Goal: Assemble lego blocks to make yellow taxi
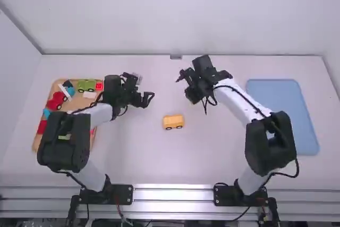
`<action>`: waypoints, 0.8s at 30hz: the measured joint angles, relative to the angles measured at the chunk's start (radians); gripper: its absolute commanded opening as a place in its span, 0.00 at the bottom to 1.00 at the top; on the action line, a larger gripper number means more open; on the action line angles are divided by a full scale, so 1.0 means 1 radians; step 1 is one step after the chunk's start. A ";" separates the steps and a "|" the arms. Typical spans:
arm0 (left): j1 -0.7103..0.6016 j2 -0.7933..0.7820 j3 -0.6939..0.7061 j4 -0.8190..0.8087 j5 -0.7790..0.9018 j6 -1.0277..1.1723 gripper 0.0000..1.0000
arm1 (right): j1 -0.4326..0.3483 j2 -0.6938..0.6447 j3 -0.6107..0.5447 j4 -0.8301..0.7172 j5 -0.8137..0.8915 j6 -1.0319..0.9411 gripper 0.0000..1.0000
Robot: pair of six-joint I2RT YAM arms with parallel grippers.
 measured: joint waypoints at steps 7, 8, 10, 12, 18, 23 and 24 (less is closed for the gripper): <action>0.000 -0.052 0.066 -0.170 -0.074 0.063 0.99 | 0.002 0.000 0.000 -0.086 0.059 -0.066 0.04; 0.000 -0.083 0.065 -0.193 -0.092 0.066 0.99 | 0.002 0.000 0.000 -0.097 0.060 -0.078 0.03; 0.000 -0.148 0.065 -0.222 -0.125 0.072 0.99 | 0.002 0.003 0.000 -0.114 0.060 -0.097 0.00; -0.004 -0.232 0.059 -0.247 -0.156 0.086 0.99 | 0.002 0.014 0.000 -0.129 0.061 -0.126 0.00; -0.004 -0.488 -0.029 -0.251 -0.200 0.117 0.99 | 0.005 0.122 0.000 -0.158 0.063 -0.277 0.00; -0.004 -0.602 -0.125 -0.238 -0.209 0.133 0.99 | 0.005 0.210 0.000 -0.198 0.066 -0.441 0.02; -0.004 -0.612 -0.142 -0.224 -0.210 0.134 0.99 | 0.005 0.219 0.000 -0.202 0.067 -0.475 0.05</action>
